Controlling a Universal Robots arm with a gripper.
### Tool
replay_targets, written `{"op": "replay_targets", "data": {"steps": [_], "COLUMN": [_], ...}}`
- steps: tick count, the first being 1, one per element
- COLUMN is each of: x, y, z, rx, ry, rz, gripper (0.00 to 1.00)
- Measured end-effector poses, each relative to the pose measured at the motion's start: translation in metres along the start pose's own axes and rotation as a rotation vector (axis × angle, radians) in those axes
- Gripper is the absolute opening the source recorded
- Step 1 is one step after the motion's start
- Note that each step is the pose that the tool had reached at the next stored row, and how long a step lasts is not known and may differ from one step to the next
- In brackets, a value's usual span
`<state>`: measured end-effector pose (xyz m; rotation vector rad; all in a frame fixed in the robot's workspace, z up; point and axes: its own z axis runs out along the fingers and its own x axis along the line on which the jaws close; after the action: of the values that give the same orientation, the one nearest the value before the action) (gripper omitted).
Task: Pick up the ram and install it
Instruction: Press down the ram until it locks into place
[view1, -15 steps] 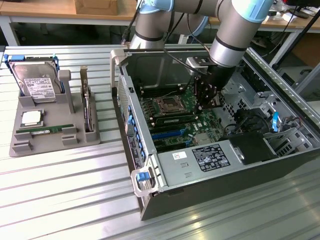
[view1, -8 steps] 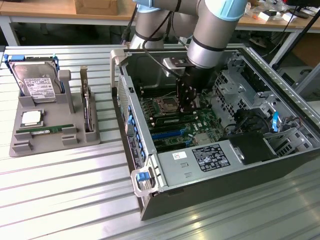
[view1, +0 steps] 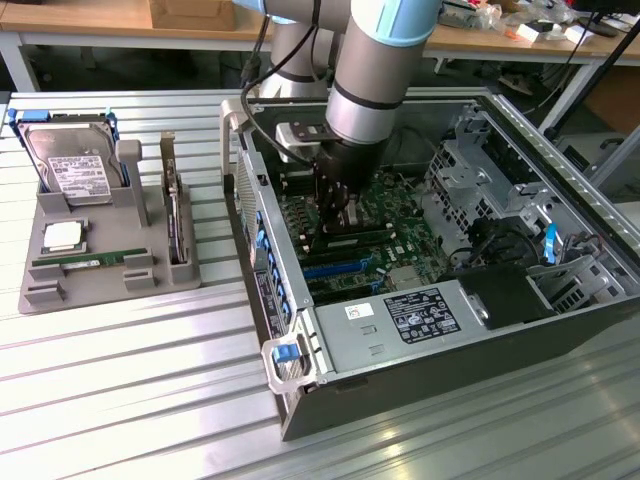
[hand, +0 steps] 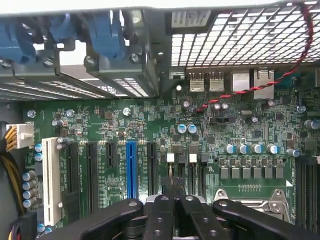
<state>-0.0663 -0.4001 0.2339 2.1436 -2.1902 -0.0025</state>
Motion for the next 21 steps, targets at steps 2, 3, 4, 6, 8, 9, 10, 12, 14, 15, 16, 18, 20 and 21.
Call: {"op": "replay_targets", "data": {"steps": [2, 3, 4, 6, 8, 9, 10, 12, 14, 15, 16, 18, 20, 21], "x": [0.0, 0.0, 0.0, 0.0, 0.0, 0.0, 0.0, -0.001, -0.001, -0.001, -0.001, -0.002, -0.002, -0.002], "y": [0.0001, 0.0001, 0.0, 0.0, -0.0023, -0.0047, -0.0106, -0.0263, -0.0456, -0.0531, -0.0582, -0.0743, -0.0923, -0.1013], "z": [0.0025, 0.0032, 0.0047, 0.005, 0.0029, 0.0024, 0.0014, -0.0008, -0.0019, -0.0022, -0.0025, -0.0035, -0.0045, -0.005], "rx": [0.0, 0.0001, -0.0001, 0.0001, 0.0004, 0.0002, 0.0003, 0.0001, -0.0007, -0.0012, -0.0016, -0.0036, -0.0064, -0.0078], "ry": [0.0001, 0.0, 0.0003, -0.0008, -0.0026, -0.0022, -0.0022, -0.0019, -0.0019, -0.002, -0.002, -0.0018, -0.0018, -0.0017], "rz": [0.0, 0.0, 0.0, 0.0, 0.0, 0.0, 0.0, 0.0, 0.0, 0.0, 0.0, 0.0, 0.0, 0.0], "gripper": [0.11, 0.11, 0.11, 0.11, 0.11, 0.11, 0.11, 0.11, 0.11, 0.11, 0.11, 0.11, 0.11, 0.11]}}
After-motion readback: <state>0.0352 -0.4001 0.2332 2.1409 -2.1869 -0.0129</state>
